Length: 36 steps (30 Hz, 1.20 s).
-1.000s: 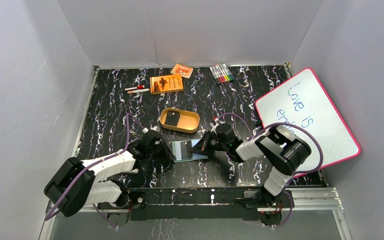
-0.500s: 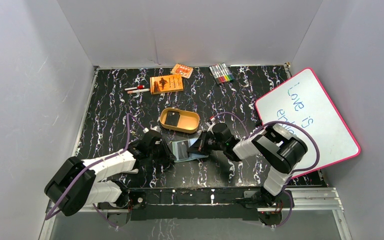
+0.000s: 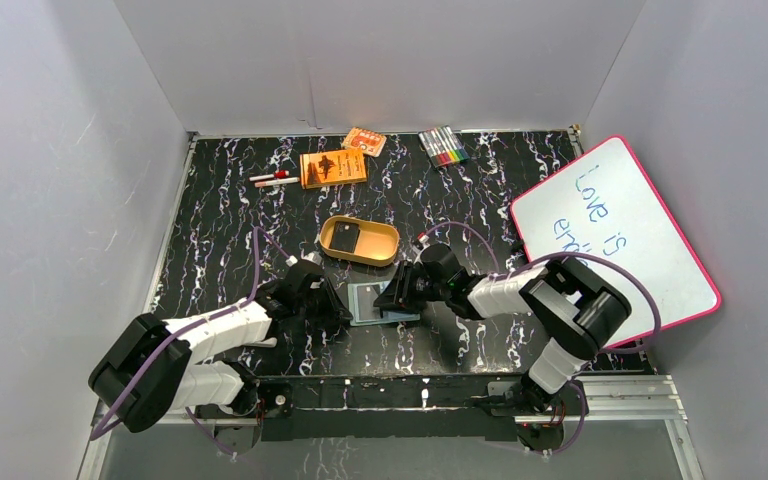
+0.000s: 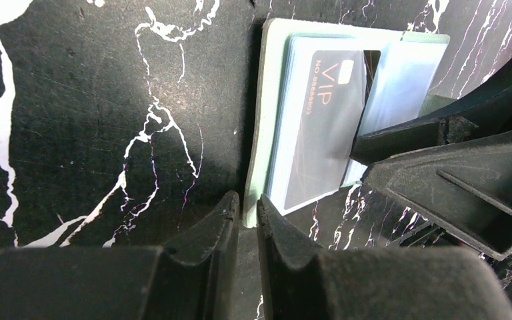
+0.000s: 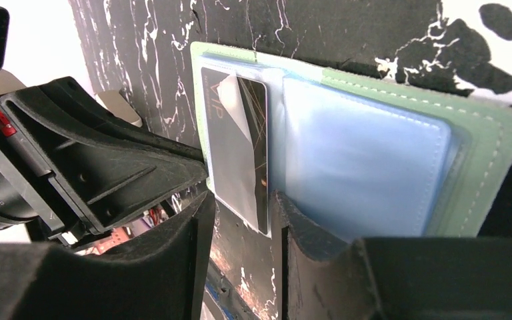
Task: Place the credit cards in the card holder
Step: Insert the credit card into the card holder.
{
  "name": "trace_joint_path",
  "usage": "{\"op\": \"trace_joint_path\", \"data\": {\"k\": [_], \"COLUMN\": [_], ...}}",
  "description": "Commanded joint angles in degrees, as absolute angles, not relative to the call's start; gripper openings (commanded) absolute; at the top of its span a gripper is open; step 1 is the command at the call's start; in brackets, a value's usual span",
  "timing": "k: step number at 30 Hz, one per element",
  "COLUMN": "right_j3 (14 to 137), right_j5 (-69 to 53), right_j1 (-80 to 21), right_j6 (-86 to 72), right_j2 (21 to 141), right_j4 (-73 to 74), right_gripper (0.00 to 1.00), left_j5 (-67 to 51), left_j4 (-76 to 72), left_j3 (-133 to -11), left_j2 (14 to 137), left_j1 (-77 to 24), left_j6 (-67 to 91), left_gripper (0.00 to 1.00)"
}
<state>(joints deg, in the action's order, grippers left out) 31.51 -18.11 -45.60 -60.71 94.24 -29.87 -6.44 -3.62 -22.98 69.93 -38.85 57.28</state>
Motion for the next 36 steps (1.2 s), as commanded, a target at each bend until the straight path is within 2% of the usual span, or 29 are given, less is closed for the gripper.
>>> {"op": "trace_joint_path", "data": {"k": [1, 21, 31, 36], "right_j3": [33.93, 39.54, 42.41, 45.29], "right_j5": [-15.17, -20.24, -20.03, -13.45], "right_j1": [-45.96, -46.64, -47.19, -47.11], "right_j6": [-57.52, -53.66, -50.63, -47.22], "right_j2": [91.41, 95.36, 94.56, 89.57], "right_j4": [-23.94, -24.14, -19.63, -8.56], "right_gripper": [0.46, 0.42, 0.45, 0.53], "left_j5": [-5.74, -7.12, -6.82, -4.08], "left_j4": [-2.32, -4.08, -3.34, 1.15], "left_j3": [-22.41, -23.61, -24.12, -24.91], "left_j2": [68.44, 70.75, 69.75, 66.34], "left_j1": [-38.97, -38.99, -38.97, -39.00], "left_j6": [57.39, 56.25, 56.13, 55.19], "left_gripper": [0.15, 0.14, 0.14, 0.14]}}
